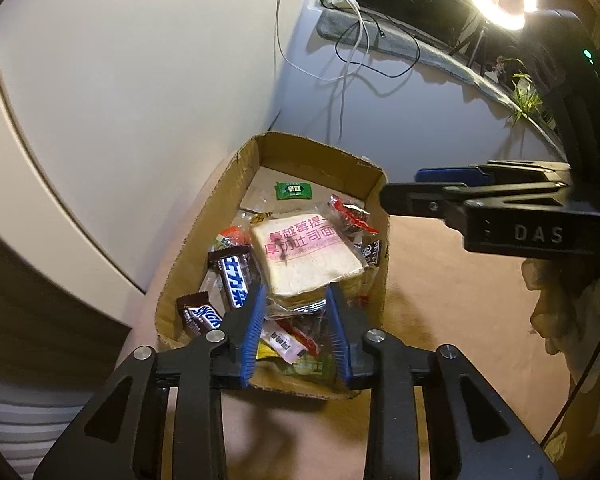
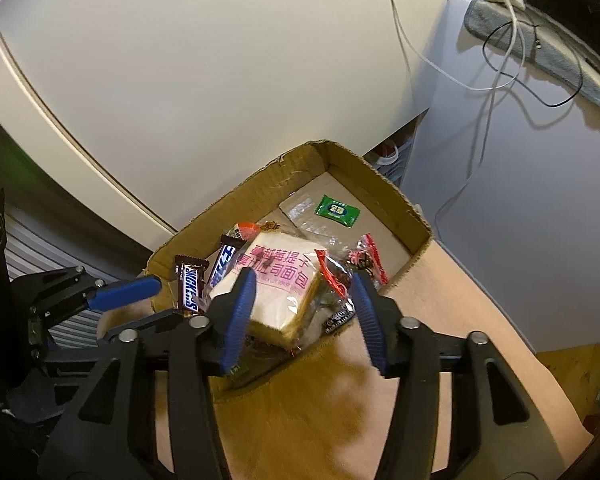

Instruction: Organize snacks

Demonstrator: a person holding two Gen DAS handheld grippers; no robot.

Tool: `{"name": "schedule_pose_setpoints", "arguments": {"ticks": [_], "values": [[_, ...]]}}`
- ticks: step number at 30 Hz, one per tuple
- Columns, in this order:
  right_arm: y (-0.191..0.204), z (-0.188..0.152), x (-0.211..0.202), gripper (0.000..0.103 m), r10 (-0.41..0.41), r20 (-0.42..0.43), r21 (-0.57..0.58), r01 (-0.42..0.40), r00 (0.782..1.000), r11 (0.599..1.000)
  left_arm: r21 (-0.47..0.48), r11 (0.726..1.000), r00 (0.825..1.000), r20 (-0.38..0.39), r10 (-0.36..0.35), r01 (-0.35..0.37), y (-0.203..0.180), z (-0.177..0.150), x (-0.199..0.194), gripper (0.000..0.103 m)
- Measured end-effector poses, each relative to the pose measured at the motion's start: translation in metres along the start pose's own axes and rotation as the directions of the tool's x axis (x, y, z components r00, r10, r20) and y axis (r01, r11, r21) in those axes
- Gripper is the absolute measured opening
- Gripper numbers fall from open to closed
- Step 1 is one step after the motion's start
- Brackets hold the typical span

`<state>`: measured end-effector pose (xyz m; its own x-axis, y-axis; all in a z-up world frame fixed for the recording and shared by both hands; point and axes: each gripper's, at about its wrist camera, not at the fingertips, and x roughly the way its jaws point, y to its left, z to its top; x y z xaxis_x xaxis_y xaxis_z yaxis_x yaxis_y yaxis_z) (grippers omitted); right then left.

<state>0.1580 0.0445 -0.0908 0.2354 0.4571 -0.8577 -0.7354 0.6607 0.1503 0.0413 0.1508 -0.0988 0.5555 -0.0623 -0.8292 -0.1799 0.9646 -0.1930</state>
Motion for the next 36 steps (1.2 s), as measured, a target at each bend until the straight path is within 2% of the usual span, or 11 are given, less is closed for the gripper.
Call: {"name": "schedule_pose_setpoints", "arguments": {"ticks": [2, 6, 8, 10, 13, 18, 23, 27, 36], "values": [[0.001, -0.005, -0.009, 0.057, -0.005, 0.016, 0.004, 0.005, 1.0, 1.0, -0.008, 1.0, 1.0, 0.003, 0.009, -0.009, -0.001, -0.002, -0.005, 0.047], [0.003, -0.022, -0.028, 0.074, -0.033, 0.058, 0.009, 0.032, 0.998, 0.999, -0.014, 0.999, 0.999, 0.03, 0.036, -0.035, -0.006, -0.007, -0.019, 0.058], [0.004, -0.032, -0.036, 0.077, -0.045, 0.074, 0.017, 0.044, 0.996, 0.999, -0.017, 0.999, 0.998, 0.038, 0.051, -0.051, -0.008, -0.009, -0.025, 0.067], [0.004, -0.043, -0.042, 0.082, -0.065, 0.083, 0.031, 0.063, 0.994, 0.998, -0.025, 0.997, 0.996, 0.05, 0.072, -0.071, -0.01, -0.011, -0.032, 0.07], [0.005, -0.056, -0.05, 0.085, -0.095, 0.099, 0.046, 0.091, 0.991, 0.995, -0.016, 0.995, 0.993, 0.067, 0.1, -0.099, -0.013, -0.016, -0.04, 0.071], [0.003, -0.077, -0.06, 0.085, -0.146, 0.099, 0.082, 0.138, 0.984, 0.987, -0.037, 0.99, 0.986, 0.09, 0.138, -0.135, -0.014, -0.022, -0.054, 0.078], [-0.004, -0.093, -0.073, 0.085, -0.159, 0.11, 0.133, 0.144, 0.981, 0.981, -0.061, 0.988, 0.985, 0.089, 0.146, -0.141, -0.017, -0.027, -0.062, 0.078], [-0.007, -0.097, -0.077, 0.085, -0.173, 0.109, 0.144, 0.156, 0.979, 0.977, -0.041, 0.986, 0.98, 0.105, 0.167, -0.163, -0.024, -0.029, -0.068, 0.078], [-0.008, -0.102, -0.085, 0.085, -0.173, 0.124, 0.152, 0.153, 0.977, 0.976, -0.024, 0.988, 0.98, 0.12, 0.157, -0.155, -0.033, -0.028, -0.074, 0.079]]}}
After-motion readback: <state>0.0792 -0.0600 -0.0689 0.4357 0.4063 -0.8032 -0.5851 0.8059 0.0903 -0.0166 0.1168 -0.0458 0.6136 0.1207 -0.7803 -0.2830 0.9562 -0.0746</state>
